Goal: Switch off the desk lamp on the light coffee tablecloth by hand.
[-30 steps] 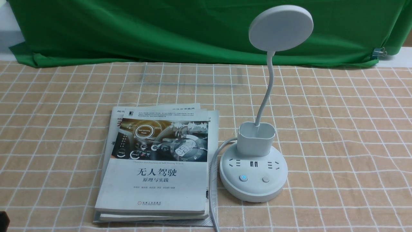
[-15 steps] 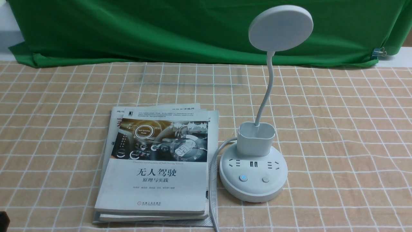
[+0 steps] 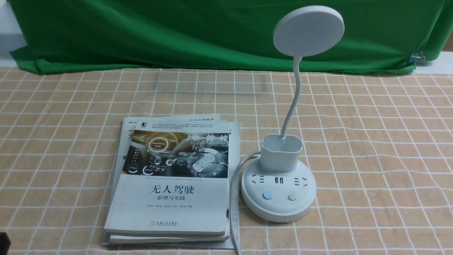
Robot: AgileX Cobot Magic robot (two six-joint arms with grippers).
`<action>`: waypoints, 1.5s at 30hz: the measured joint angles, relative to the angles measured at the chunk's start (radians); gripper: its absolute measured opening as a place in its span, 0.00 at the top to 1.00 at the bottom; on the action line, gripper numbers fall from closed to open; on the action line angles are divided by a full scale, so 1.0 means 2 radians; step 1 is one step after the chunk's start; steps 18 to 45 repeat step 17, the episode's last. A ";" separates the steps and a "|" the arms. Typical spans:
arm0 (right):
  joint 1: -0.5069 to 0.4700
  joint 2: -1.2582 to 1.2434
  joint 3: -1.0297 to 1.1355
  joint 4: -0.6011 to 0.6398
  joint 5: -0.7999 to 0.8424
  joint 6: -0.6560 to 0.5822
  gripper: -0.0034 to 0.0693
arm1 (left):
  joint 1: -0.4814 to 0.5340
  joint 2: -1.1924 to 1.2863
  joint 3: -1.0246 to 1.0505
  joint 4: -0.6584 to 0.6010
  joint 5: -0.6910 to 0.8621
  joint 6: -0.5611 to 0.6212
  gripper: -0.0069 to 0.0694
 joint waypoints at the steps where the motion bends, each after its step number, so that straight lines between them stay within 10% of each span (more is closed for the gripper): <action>1: 0.000 0.000 0.000 0.000 0.000 0.000 0.69 | 0.000 0.000 0.000 0.000 0.000 0.000 0.90; 45: 0.000 0.000 0.000 0.000 0.000 0.000 0.66 | 0.000 0.000 0.000 0.000 0.000 0.001 0.90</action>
